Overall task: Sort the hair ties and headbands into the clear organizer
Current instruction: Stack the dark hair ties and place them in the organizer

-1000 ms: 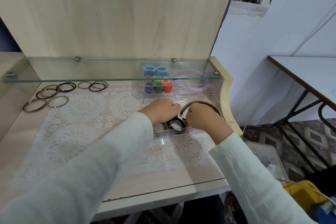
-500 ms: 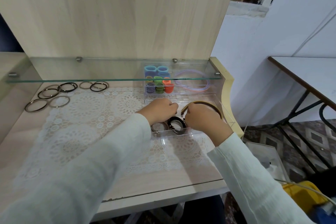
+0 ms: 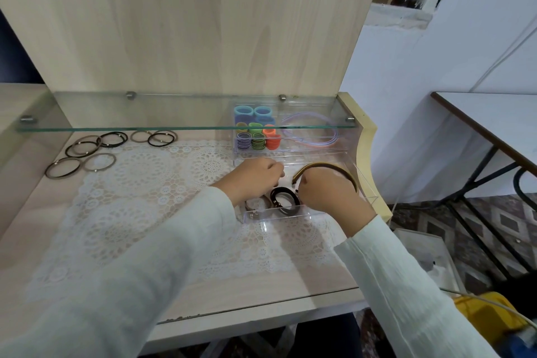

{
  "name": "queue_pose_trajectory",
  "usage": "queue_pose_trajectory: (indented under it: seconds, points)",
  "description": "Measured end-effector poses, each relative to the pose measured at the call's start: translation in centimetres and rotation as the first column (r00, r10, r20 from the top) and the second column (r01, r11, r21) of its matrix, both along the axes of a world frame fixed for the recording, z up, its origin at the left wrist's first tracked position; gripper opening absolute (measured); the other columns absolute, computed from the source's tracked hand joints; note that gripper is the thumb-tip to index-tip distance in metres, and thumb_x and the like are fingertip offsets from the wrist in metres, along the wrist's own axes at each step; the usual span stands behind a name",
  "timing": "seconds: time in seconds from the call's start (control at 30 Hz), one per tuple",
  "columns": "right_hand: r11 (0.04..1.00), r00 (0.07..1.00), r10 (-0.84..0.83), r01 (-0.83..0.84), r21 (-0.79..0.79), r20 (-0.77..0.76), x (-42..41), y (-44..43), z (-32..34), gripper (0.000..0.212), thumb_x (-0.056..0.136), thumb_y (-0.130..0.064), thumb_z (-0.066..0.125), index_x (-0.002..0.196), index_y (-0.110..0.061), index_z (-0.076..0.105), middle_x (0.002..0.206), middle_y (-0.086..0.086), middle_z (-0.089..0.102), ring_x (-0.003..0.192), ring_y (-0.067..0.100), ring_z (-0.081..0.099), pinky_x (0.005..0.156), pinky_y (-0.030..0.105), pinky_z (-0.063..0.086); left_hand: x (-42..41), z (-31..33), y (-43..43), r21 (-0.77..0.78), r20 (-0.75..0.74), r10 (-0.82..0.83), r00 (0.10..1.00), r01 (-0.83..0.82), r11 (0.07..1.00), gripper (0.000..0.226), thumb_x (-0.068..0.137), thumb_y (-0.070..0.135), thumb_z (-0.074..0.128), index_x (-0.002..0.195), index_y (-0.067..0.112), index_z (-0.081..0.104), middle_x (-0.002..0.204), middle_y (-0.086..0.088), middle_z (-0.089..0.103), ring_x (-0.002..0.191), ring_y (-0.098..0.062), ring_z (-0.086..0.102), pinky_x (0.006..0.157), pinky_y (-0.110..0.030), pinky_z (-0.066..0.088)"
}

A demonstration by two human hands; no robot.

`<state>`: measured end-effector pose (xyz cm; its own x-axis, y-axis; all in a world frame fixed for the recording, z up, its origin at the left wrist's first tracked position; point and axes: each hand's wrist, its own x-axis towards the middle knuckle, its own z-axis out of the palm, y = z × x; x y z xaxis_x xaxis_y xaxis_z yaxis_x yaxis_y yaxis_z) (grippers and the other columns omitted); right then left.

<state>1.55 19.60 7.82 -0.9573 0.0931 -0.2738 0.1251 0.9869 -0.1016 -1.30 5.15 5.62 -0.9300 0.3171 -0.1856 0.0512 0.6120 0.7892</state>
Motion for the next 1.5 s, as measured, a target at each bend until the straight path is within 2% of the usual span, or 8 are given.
queue_pose_trajectory:
  seconds: [0.2,0.43,0.6,0.9,1.1,1.23,1.37,1.5]
  points:
    - [1.0,1.0,-0.02,0.021,-0.019,0.007,0.5,-0.3,0.5,0.021,0.09,-0.016,0.044,0.07,-0.017,0.043,0.07,-0.003,0.045,0.08,0.022,0.05,0.096,0.044,0.044,0.1,0.1,0.5,-0.004,0.022,-0.012,1.0,0.012,1.0,0.034,0.101,0.034,0.037,0.108,0.022,0.068,0.094,0.009,0.062,0.094,-0.016,0.058,0.088,-0.031,0.047]
    - [0.999,1.0,-0.021,0.022,-0.045,0.018,0.4,-0.2,0.6,0.026,0.088,-0.011,0.043,0.063,-0.017,0.039,0.065,-0.002,0.042,0.061,0.016,0.04,0.083,0.038,0.037,0.4,0.4,0.7,-0.026,0.002,-0.023,1.0,0.023,0.999,0.037,0.102,0.034,0.035,0.111,0.019,0.068,0.106,0.002,0.064,0.097,-0.017,0.058,0.09,-0.032,0.047]
    - [0.999,1.0,-0.011,0.011,-0.033,0.014,0.5,-0.2,0.6,0.023,0.088,-0.013,0.043,0.066,-0.018,0.043,0.069,-0.002,0.046,0.076,0.022,0.049,0.093,0.042,0.042,0.6,0.6,0.8,-0.051,-0.017,0.003,1.0,-0.004,0.999,0.043,0.101,0.032,0.034,0.111,0.004,0.066,0.11,-0.013,0.067,0.104,-0.028,0.061,0.095,-0.04,0.049]
    - [1.0,1.0,0.022,-0.022,-0.006,0.007,0.5,-0.2,0.7,0.023,0.087,-0.014,0.044,0.065,-0.018,0.042,0.067,-0.002,0.047,0.076,0.023,0.049,0.091,0.042,0.041,0.3,0.9,1.2,-0.089,-0.053,-0.01,0.999,0.005,0.996,0.048,0.103,0.031,0.031,0.113,-0.001,0.064,0.111,-0.018,0.066,0.104,-0.029,0.061,0.092,-0.039,0.05]
    - [1.0,0.997,-0.003,0.002,-0.011,-0.077,0.4,-0.1,0.7,0.008,0.088,-0.016,0.043,0.086,-0.018,0.05,0.081,0.0,0.051,0.08,0.024,0.047,0.096,0.041,0.042,-0.1,0.6,1.1,-0.029,0.029,-0.087,0.996,0.088,0.996,0.048,0.105,0.042,0.027,0.115,0.019,0.067,0.113,0.0,0.068,0.104,-0.017,0.059,0.092,-0.032,0.046]
    - [0.998,0.999,-0.005,0.003,-0.059,-0.038,-0.1,0.2,-0.2,0.021,0.087,-0.013,0.043,0.066,-0.017,0.041,0.067,-0.001,0.046,0.073,0.024,0.048,0.079,0.038,0.039,-0.2,0.2,1.2,-0.067,0.026,-0.103,0.994,0.105,0.992,0.054,0.105,0.046,0.021,0.111,0.021,0.069,0.113,0.0,0.068,0.1,-0.017,0.057,0.089,-0.03,0.041]
    - [0.998,0.999,-0.025,0.023,-0.067,-0.032,-0.2,0.1,-0.5,0.023,0.088,-0.012,0.043,0.067,-0.019,0.042,0.069,-0.002,0.047,0.078,0.023,0.052,0.09,0.042,0.047,0.0,0.2,1.2,-0.097,-0.004,-0.093,0.996,0.092,0.991,0.054,0.105,0.045,0.02,0.115,0.021,0.068,0.114,-0.001,0.063,0.101,-0.018,0.055,0.087,-0.029,0.038]
    - [0.998,1.0,-0.015,0.014,-0.069,-0.018,-0.4,-0.1,-0.6,0.025,0.089,-0.012,0.042,0.065,-0.019,0.039,0.067,-0.001,0.044,0.078,0.025,0.05,0.087,0.041,0.046,0.0,0.1,1.4,-0.106,-0.008,-0.093,0.996,0.092,0.99,0.054,0.105,0.045,0.02,0.116,0.021,0.067,0.121,-0.005,0.063,0.108,-0.021,0.054,0.09,-0.031,0.038]
